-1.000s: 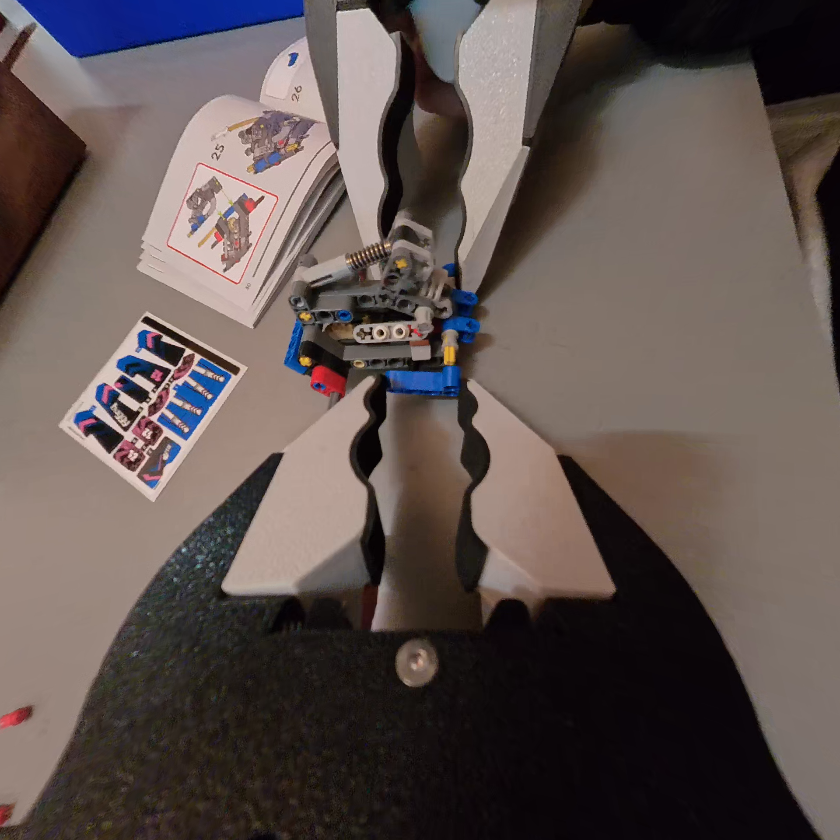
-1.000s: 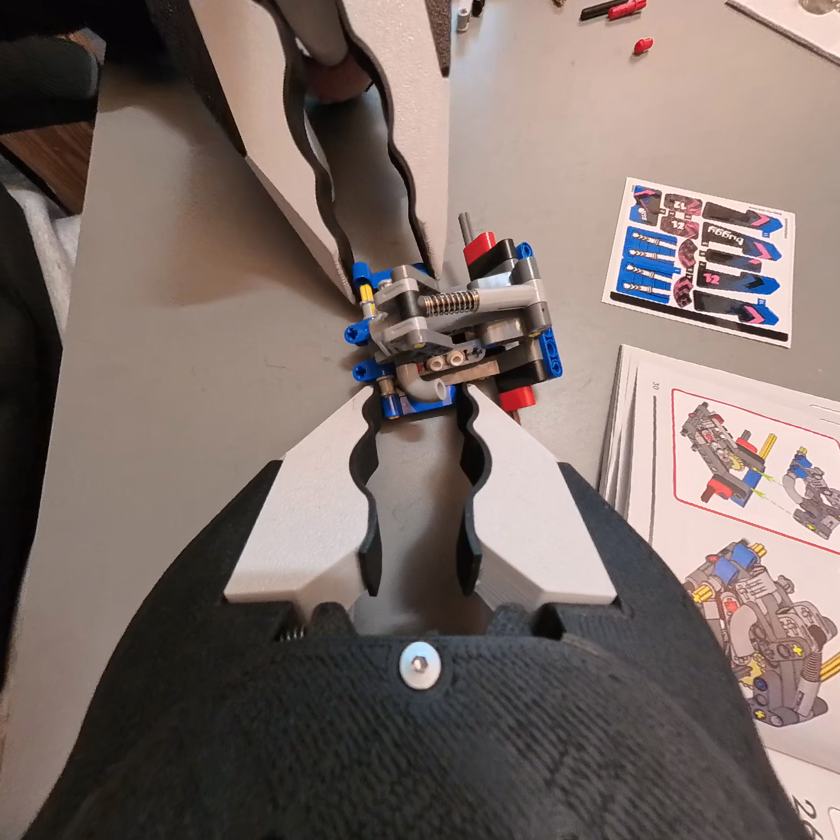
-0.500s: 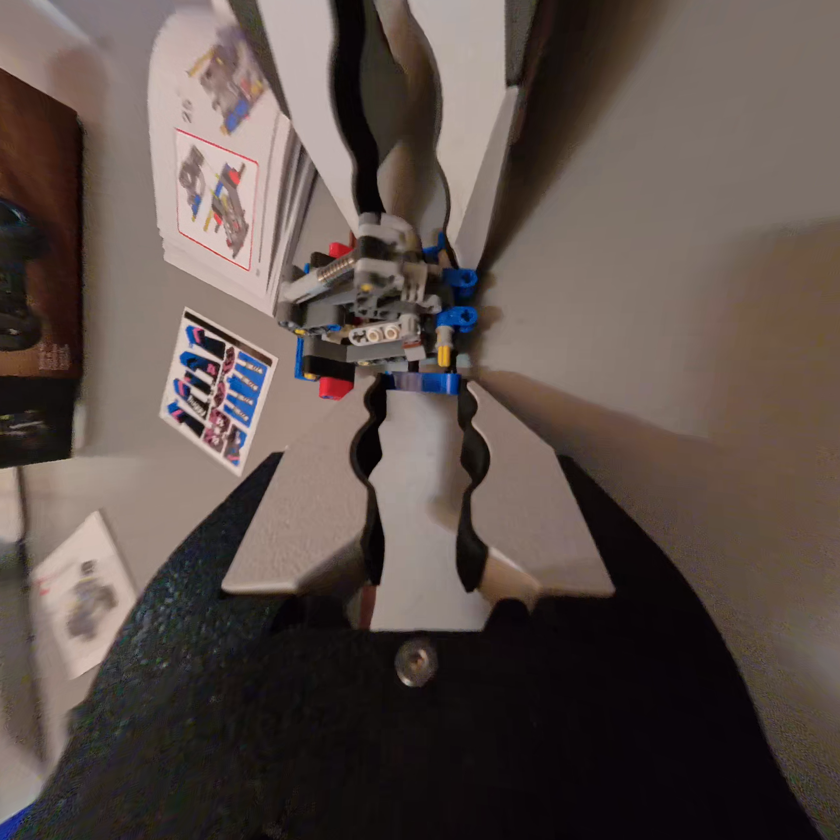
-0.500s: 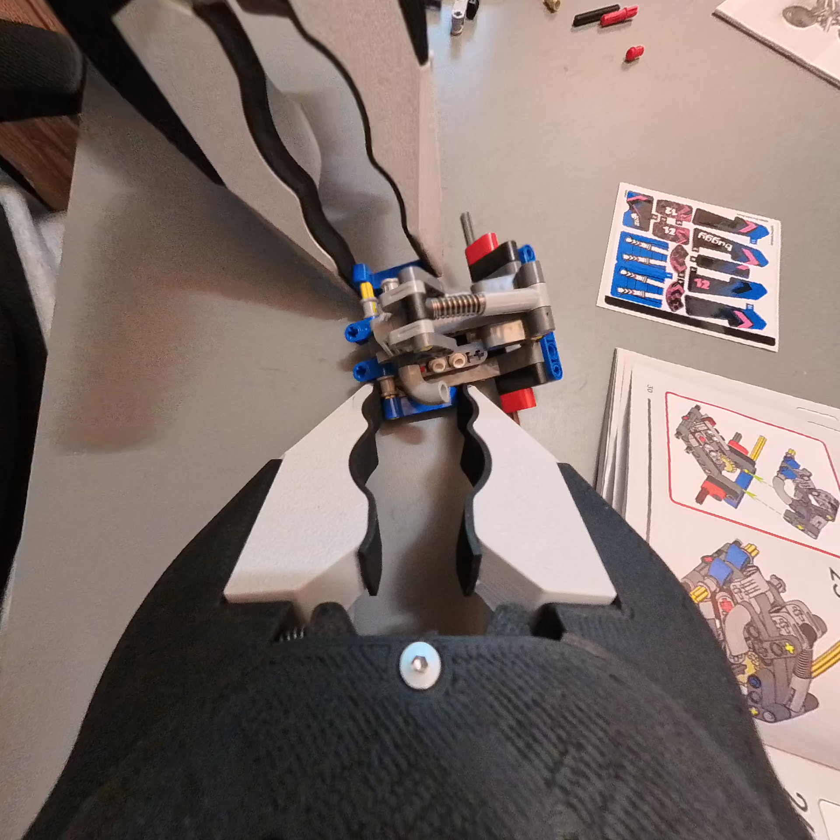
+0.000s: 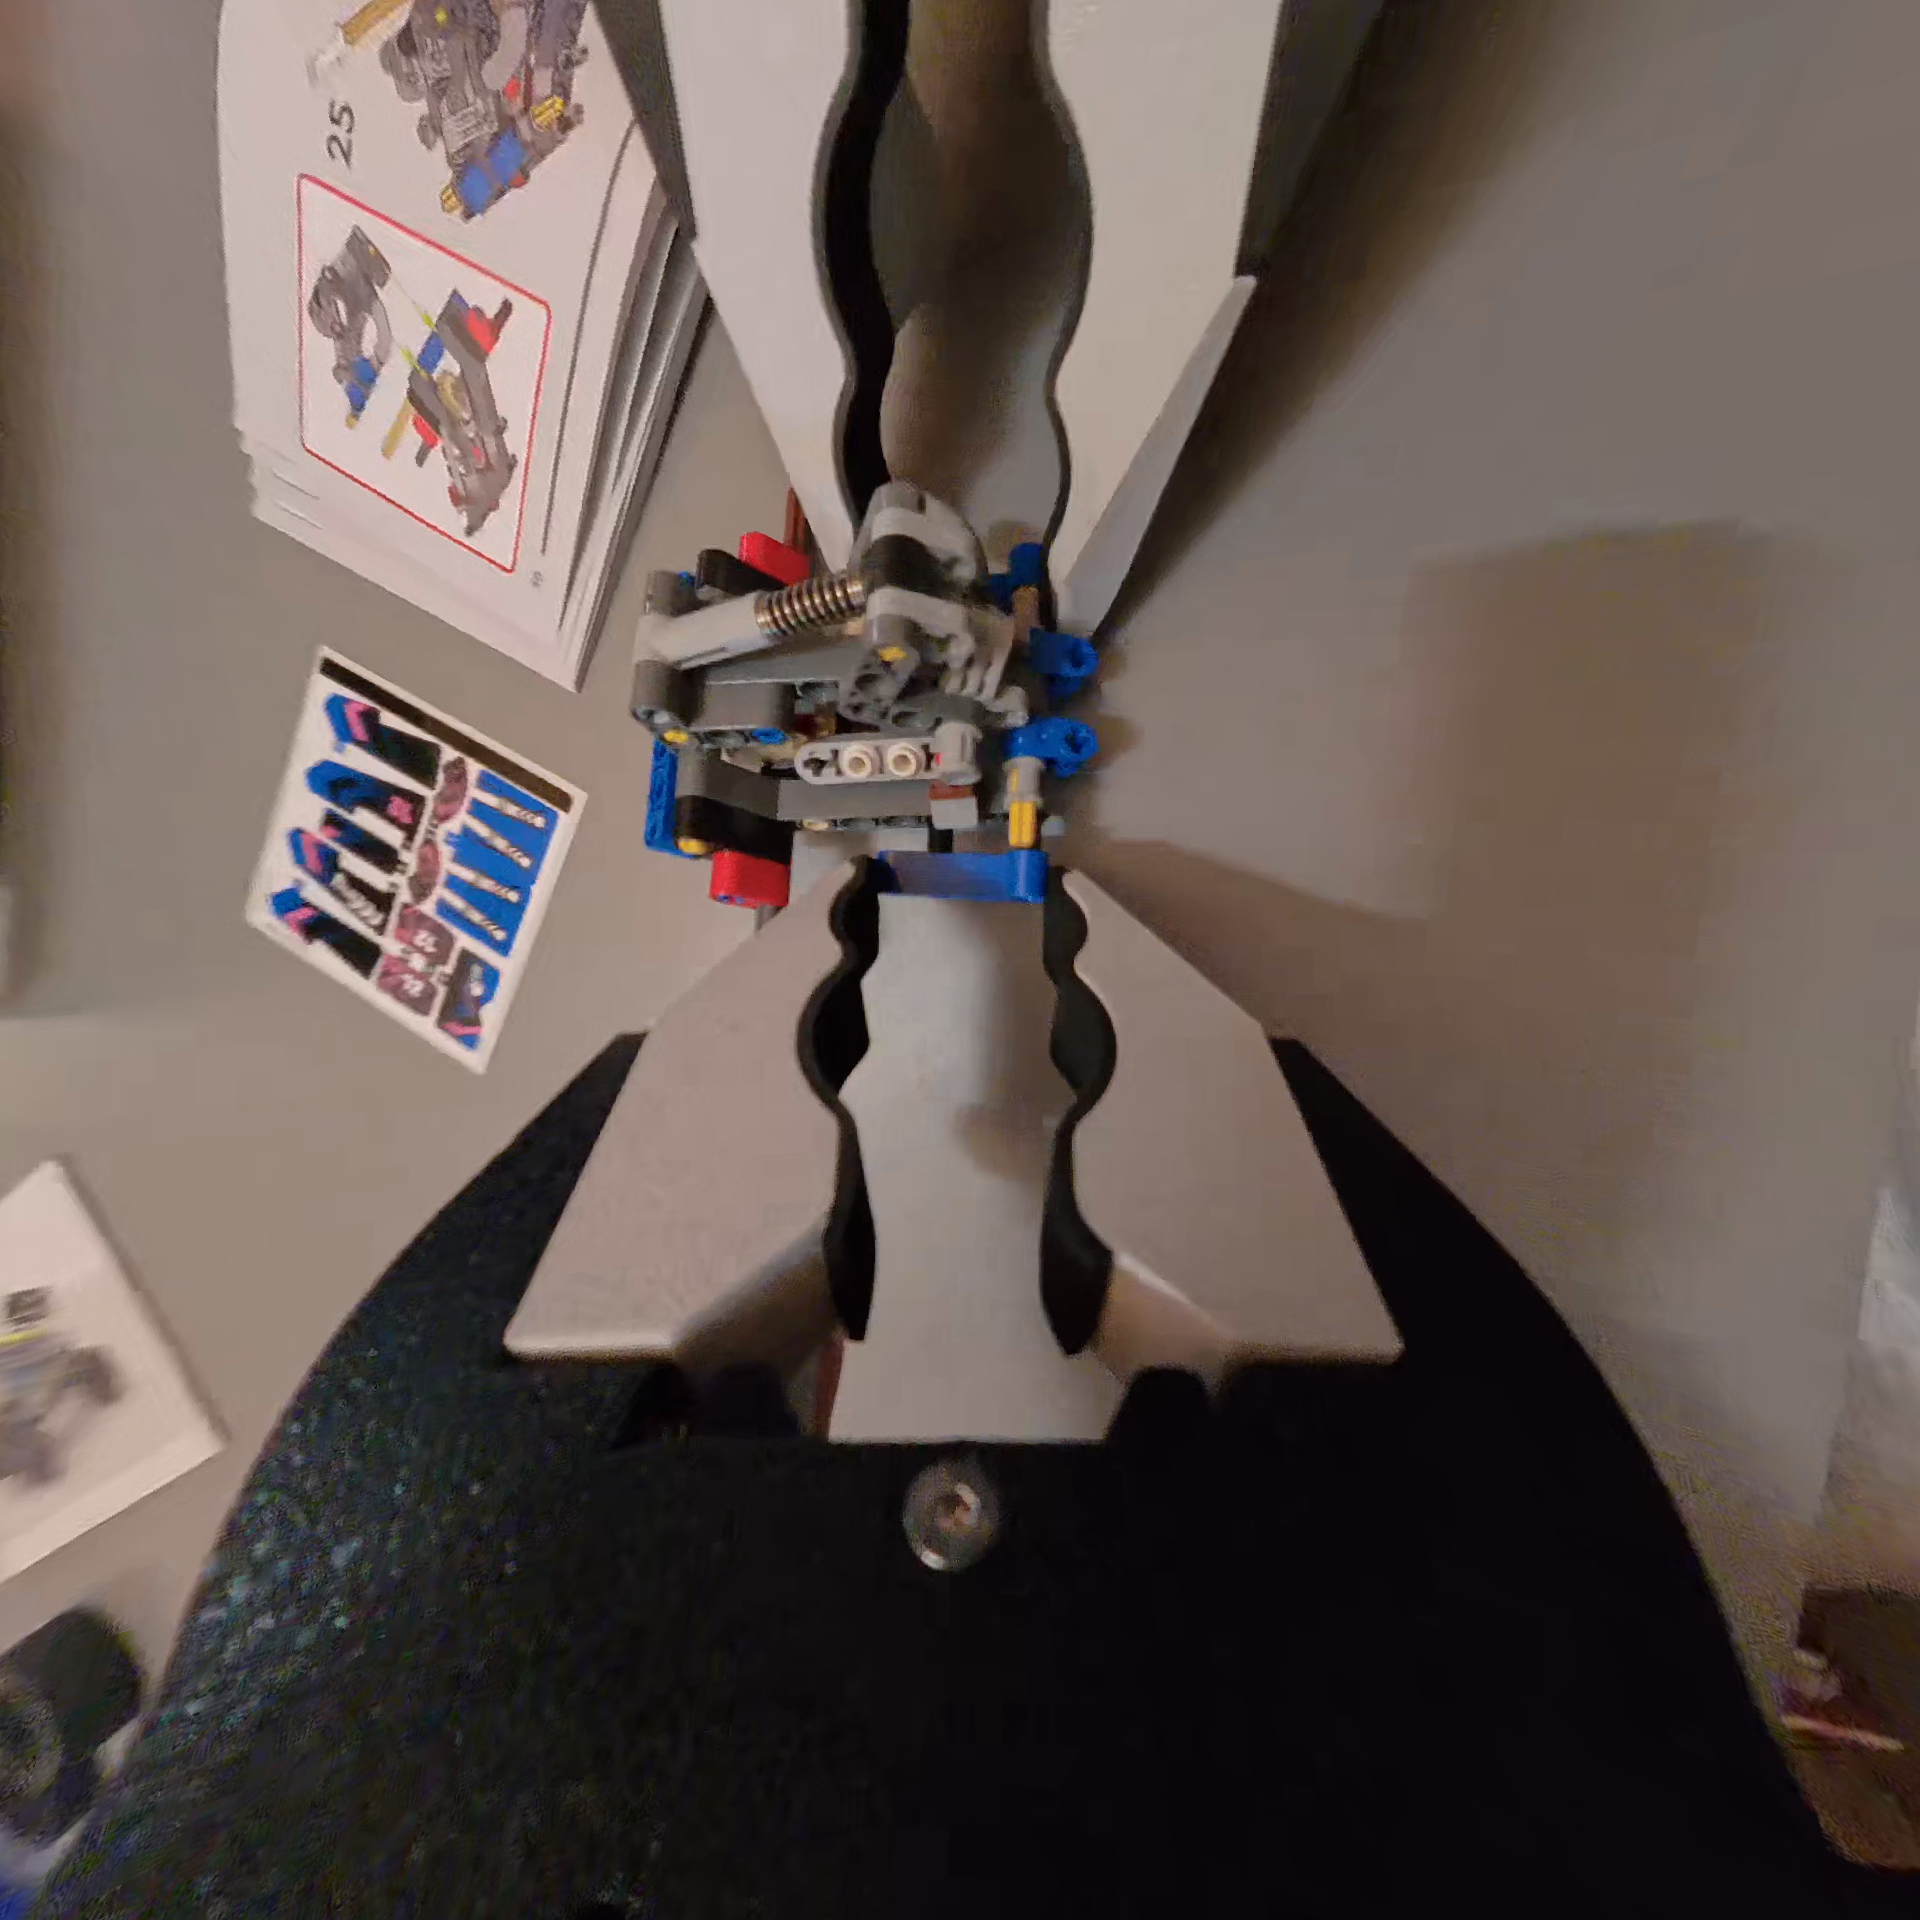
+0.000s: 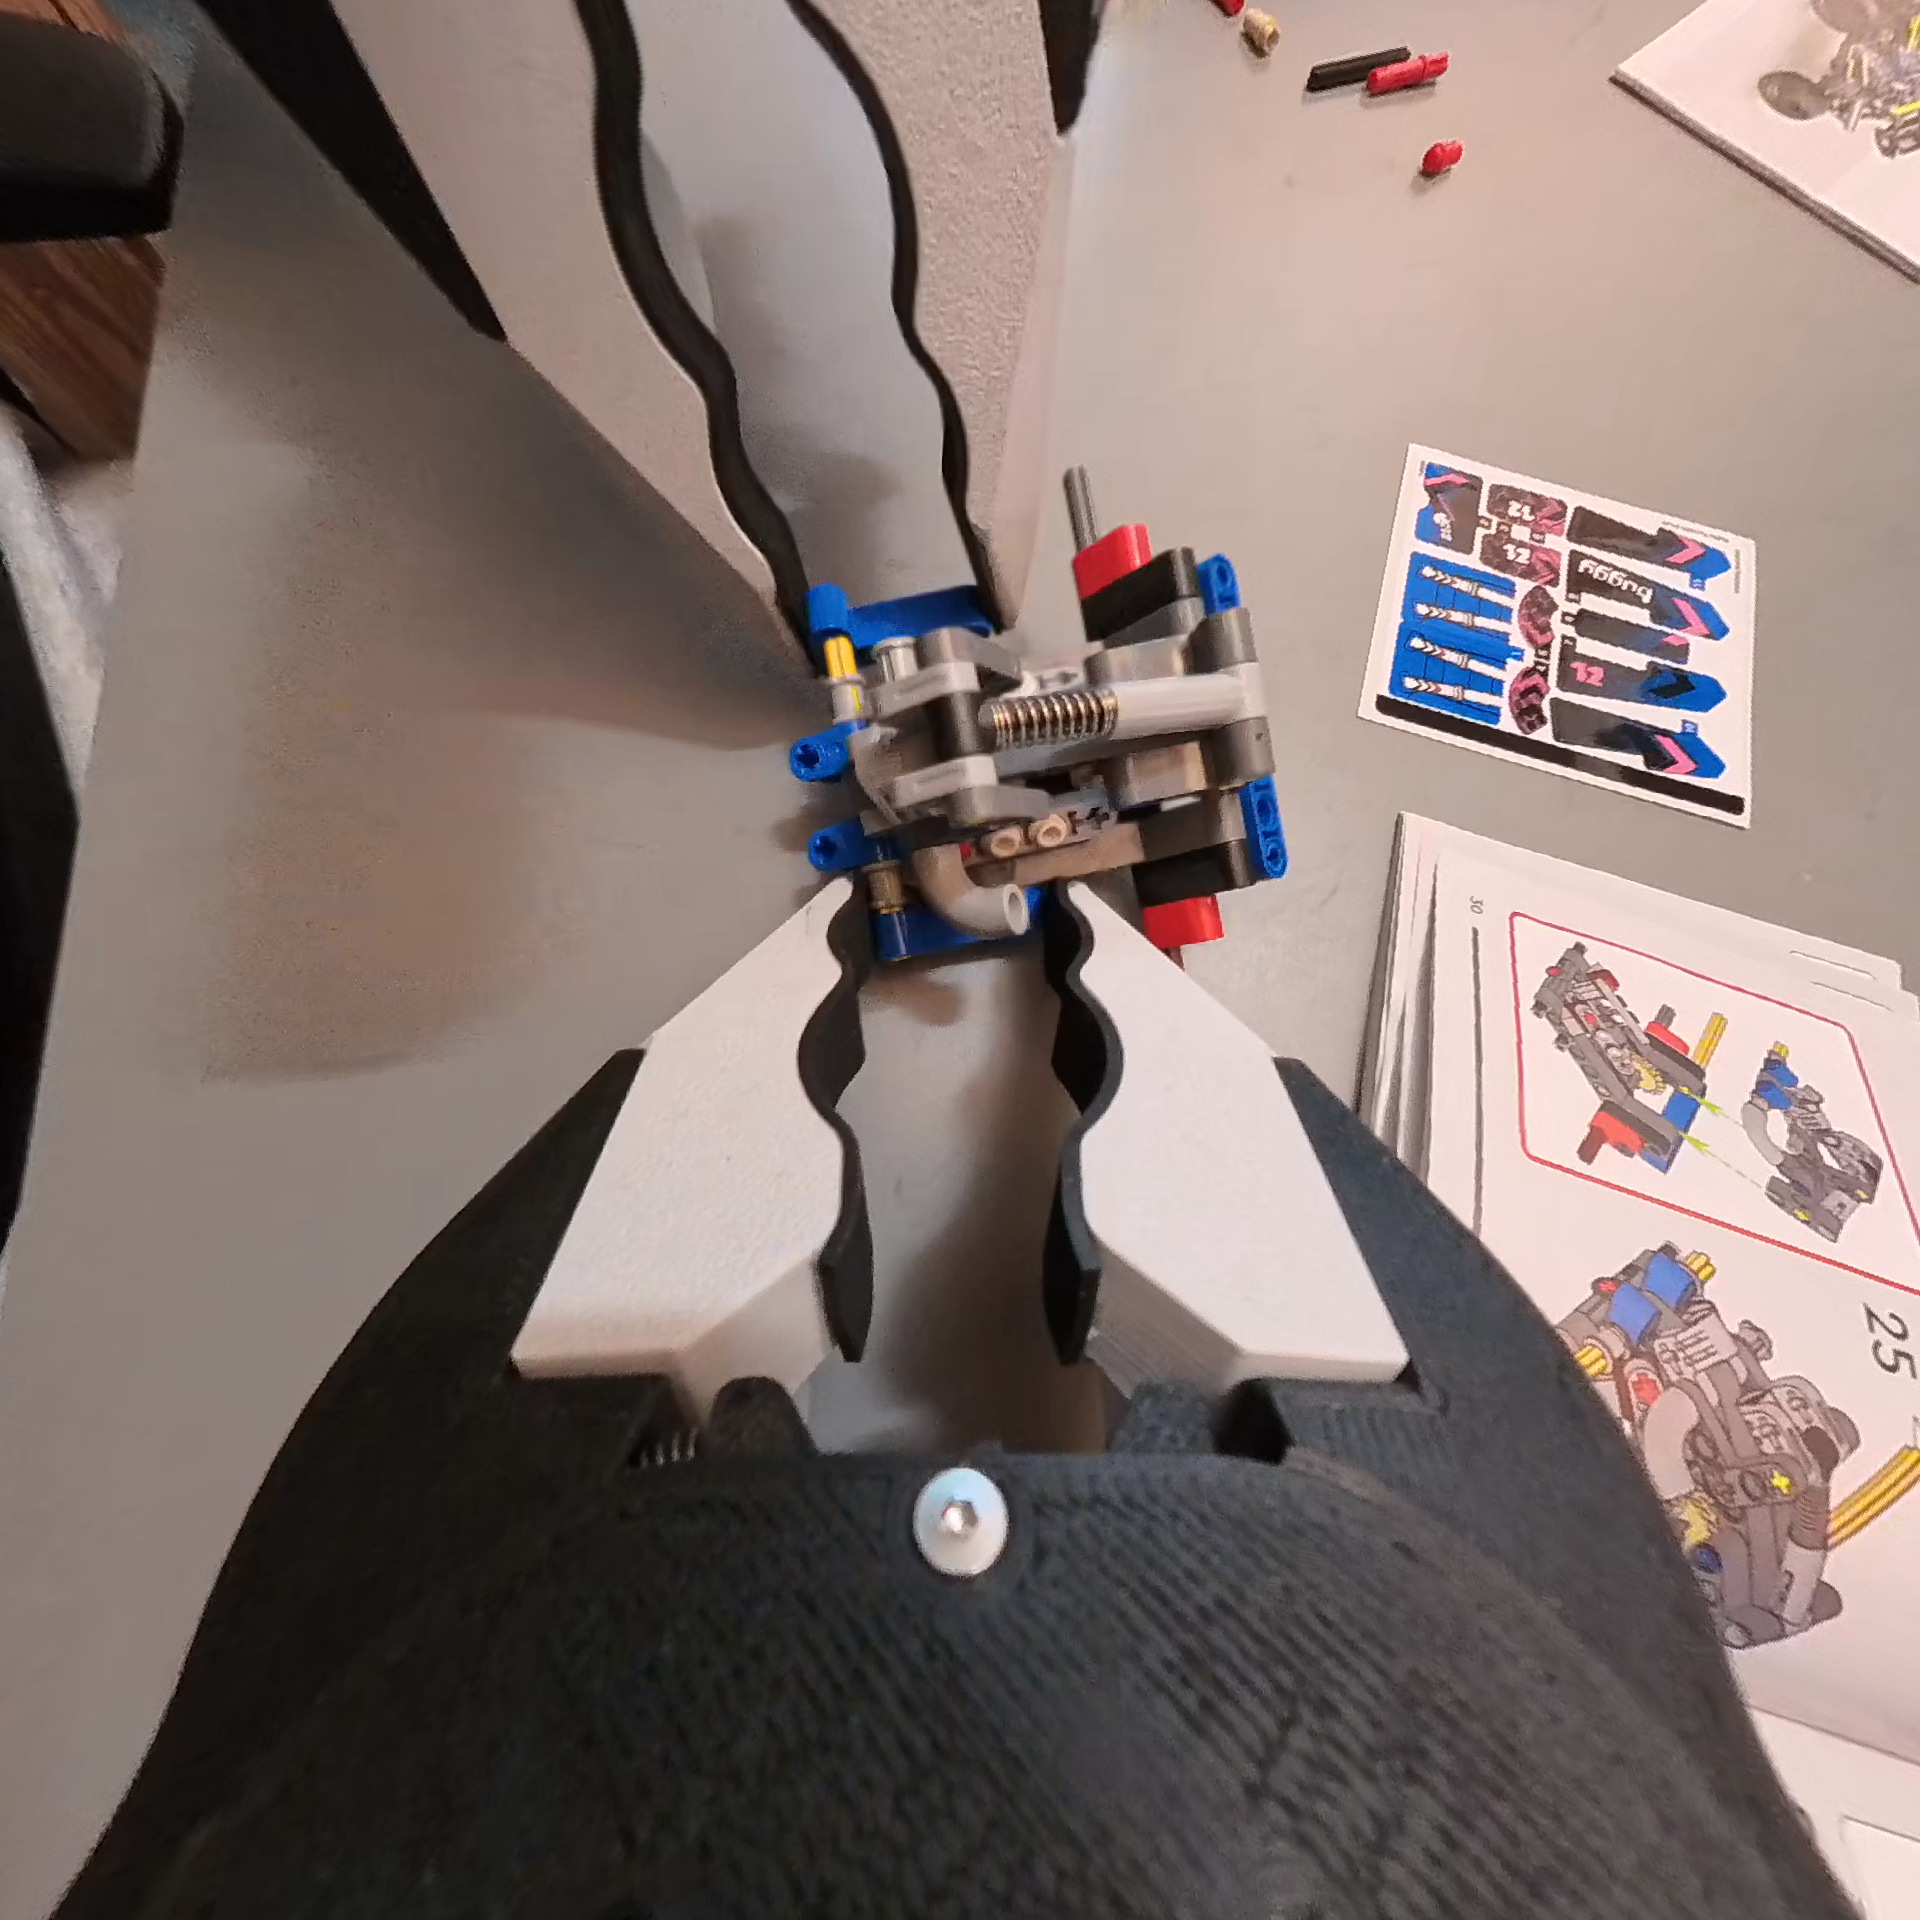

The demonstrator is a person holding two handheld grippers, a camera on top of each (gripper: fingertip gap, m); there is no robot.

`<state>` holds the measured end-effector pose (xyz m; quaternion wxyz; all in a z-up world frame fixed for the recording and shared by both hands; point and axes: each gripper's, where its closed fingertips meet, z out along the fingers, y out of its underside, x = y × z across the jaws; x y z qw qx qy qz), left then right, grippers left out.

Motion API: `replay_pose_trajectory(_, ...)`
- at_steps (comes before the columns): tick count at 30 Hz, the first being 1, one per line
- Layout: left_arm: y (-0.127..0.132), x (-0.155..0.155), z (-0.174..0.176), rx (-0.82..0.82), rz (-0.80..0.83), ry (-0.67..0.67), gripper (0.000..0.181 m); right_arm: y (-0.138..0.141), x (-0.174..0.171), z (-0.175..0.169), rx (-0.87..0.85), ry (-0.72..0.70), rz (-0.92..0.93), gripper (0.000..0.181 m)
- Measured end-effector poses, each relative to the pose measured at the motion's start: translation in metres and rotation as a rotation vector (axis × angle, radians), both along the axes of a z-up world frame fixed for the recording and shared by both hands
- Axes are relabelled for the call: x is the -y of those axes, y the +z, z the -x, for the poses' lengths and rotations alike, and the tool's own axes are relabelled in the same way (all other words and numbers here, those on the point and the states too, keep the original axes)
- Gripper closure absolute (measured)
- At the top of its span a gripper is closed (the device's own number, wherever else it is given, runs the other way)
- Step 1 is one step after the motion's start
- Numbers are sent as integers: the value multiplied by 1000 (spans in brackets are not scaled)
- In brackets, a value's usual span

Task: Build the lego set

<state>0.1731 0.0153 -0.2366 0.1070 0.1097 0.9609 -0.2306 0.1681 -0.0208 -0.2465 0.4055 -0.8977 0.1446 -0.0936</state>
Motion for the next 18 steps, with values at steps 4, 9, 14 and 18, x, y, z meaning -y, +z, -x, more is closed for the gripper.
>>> replay_pose_trajectory(4, -7, -3, 2, -68, 47, 10, 152, -1, -1, 2, -22, 9, -6, 149)
replay_pose_trajectory(9, -14, -14, 10, -230, 120, 104, 151, -1, -2, 3, -30, 18, -8, 149)
replay_pose_trajectory(14, -14, -15, 17, -247, 94, 134, 152, -1, -2, 3, -37, 17, -11, 149)
replay_pose_trajectory(18, -11, -14, 10, -190, 126, 140, 141, -1, -2, 3, -38, 18, -11, 149)
